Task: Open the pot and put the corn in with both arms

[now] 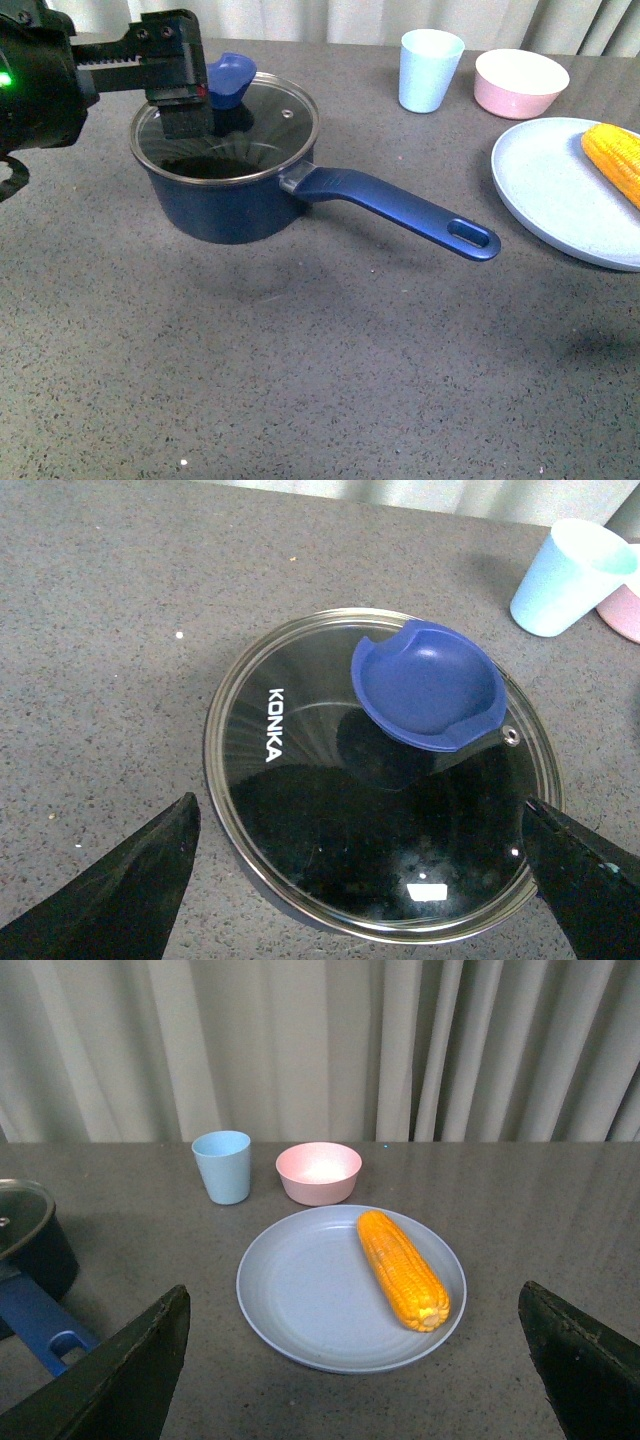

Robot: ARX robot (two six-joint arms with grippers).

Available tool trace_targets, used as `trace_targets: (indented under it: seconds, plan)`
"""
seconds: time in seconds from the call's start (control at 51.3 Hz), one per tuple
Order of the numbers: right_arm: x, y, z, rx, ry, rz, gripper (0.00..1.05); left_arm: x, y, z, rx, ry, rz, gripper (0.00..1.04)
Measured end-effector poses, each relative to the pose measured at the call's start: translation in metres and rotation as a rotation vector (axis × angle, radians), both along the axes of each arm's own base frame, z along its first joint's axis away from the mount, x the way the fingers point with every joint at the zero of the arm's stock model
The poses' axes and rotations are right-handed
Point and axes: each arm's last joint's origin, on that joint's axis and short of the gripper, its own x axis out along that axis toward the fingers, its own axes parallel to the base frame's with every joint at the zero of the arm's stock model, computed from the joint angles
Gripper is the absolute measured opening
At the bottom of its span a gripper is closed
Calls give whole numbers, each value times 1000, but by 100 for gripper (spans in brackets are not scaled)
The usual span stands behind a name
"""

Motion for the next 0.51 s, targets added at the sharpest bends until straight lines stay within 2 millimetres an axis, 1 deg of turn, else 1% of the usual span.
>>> trace_targets:
  seconds: [0.117,0.332,0.507]
  plan:
    - [0,0,0,0,0,0,96,7,-8,-4,4,9,-13,96]
    - [0,0,0,0,0,0,96,18,-18,-3,1,-3,-28,96]
    - [0,0,0,0,0,0,96,28,-29,-6,7,2,-37,96]
